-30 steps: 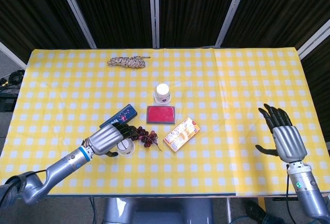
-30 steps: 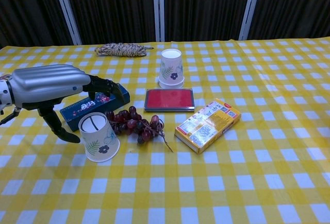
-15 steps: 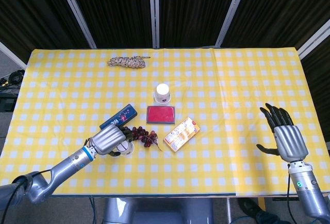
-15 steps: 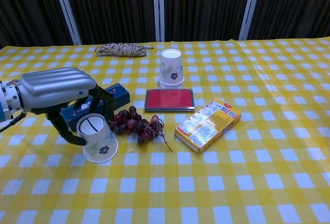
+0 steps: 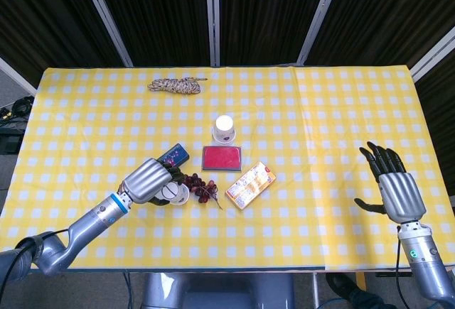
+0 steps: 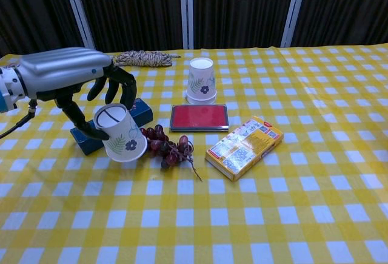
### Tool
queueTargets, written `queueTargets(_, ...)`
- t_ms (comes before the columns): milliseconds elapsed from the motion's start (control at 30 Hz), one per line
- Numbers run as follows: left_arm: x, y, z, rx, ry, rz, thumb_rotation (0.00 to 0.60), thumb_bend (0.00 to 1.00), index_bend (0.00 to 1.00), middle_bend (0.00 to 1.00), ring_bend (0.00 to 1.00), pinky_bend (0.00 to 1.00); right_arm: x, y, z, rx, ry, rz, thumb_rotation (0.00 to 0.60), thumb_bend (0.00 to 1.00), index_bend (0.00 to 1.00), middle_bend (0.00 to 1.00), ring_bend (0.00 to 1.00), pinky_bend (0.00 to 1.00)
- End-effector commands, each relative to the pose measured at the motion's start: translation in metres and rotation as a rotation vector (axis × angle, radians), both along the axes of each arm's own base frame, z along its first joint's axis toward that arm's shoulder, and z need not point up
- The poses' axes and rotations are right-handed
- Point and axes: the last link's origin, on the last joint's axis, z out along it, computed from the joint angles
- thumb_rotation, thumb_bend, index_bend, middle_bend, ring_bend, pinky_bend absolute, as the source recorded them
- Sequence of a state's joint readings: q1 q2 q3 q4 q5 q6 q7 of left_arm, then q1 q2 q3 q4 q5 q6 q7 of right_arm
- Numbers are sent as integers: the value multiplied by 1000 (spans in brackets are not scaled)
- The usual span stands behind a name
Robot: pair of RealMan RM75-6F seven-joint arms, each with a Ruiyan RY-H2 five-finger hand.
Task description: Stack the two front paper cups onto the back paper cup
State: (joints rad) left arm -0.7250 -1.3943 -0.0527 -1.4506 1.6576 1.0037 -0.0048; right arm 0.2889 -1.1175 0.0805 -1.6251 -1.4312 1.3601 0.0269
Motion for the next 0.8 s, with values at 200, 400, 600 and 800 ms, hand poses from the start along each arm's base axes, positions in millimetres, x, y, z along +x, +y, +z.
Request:
queueTargets(200,50,64,28,83,-82,74,600,126,480,475,499,603,-1,-1,1,-7,-1,-6,600,0,0,0,0,0)
queueTargets(400,86,120,26,104,-91,184,600,124,483,475,499,603,-4,-2,3,-19,14,-22,600,0,0,0,0,0)
queueTargets(600,112,159,14,132,-62,252,600,125,485,475,499,603,-9,-3,4,-29,20,-44,600,0,0,0,0,0)
queueTargets(800,130,177,-1,123,-73,291,600,124,487,475,499,603,-16,-7,7,-40,25,-72,600,0,0,0,0,0)
